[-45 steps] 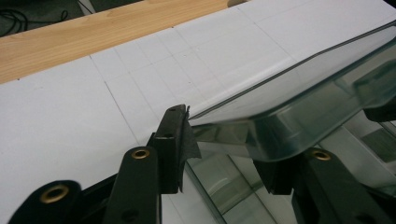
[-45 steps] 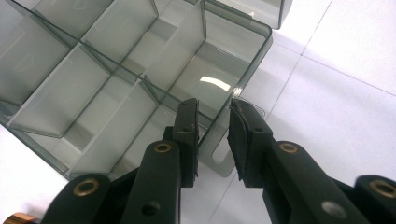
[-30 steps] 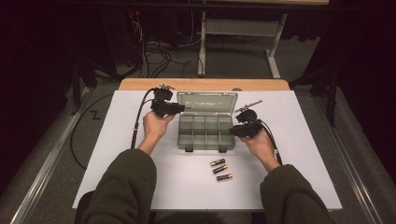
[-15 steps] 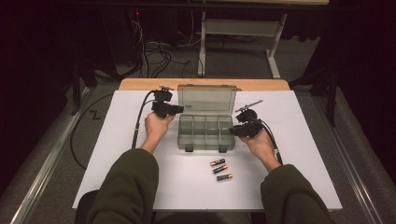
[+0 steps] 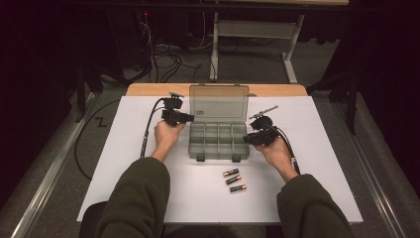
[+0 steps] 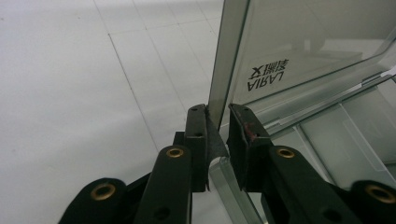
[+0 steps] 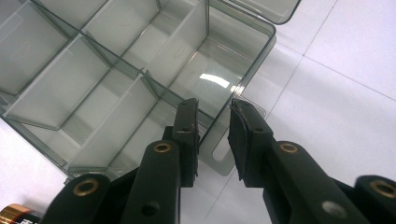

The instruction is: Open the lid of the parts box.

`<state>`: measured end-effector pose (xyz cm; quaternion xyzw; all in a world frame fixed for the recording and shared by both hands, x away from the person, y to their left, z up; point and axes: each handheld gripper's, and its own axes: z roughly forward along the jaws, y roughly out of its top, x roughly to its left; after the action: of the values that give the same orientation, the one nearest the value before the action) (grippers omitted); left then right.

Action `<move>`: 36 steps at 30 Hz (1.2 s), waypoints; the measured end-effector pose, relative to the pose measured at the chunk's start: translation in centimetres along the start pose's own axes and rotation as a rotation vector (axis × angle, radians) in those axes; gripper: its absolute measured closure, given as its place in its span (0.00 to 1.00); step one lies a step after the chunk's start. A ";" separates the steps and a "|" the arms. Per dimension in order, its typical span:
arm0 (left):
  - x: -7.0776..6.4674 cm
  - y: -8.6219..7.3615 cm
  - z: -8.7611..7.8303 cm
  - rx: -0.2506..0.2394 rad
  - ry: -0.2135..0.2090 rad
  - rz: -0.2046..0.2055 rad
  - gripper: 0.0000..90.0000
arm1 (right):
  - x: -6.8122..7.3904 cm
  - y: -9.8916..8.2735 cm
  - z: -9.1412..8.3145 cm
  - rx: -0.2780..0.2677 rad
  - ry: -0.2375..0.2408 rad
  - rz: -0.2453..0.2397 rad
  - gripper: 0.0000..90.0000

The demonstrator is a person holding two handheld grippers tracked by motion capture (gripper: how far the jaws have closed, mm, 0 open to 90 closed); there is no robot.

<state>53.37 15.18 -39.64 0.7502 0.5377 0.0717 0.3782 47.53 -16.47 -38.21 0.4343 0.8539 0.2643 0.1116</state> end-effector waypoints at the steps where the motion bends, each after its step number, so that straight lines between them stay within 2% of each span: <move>1: 0.0 0.0 0.0 -0.001 0.001 0.004 0.86 | 0.0 0.0 0.0 0.004 -0.001 0.000 0.83; 5: -0.3 0.0 0.0 0.001 0.016 0.026 0.85 | 0.1 0.0 0.0 0.005 -0.006 -0.001 0.83; 13: -0.2 0.0 0.1 0.004 0.003 0.018 0.81 | 0.3 0.1 0.0 0.010 -0.016 -0.001 0.83; 18: -0.7 -0.1 0.0 0.007 0.028 0.051 0.80 | 0.5 -0.1 -0.2 0.015 -0.021 -0.011 0.83; 25: -0.7 -0.2 -0.1 0.017 0.021 0.050 0.80 | 0.5 -0.2 -0.2 0.014 -0.020 -0.011 0.84; 29: -1.1 -0.1 -0.2 0.018 0.046 0.078 0.80 | 0.5 -0.2 -0.3 0.022 -0.018 -0.017 0.84; 36: -1.2 -0.2 -0.1 0.017 0.051 0.081 0.77 | 0.5 -0.3 -0.3 0.011 -0.016 -0.009 0.83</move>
<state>52.72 14.26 -39.32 0.7725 0.5167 0.1015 0.3549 46.87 -16.32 -38.10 0.4333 0.8563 0.2553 0.1173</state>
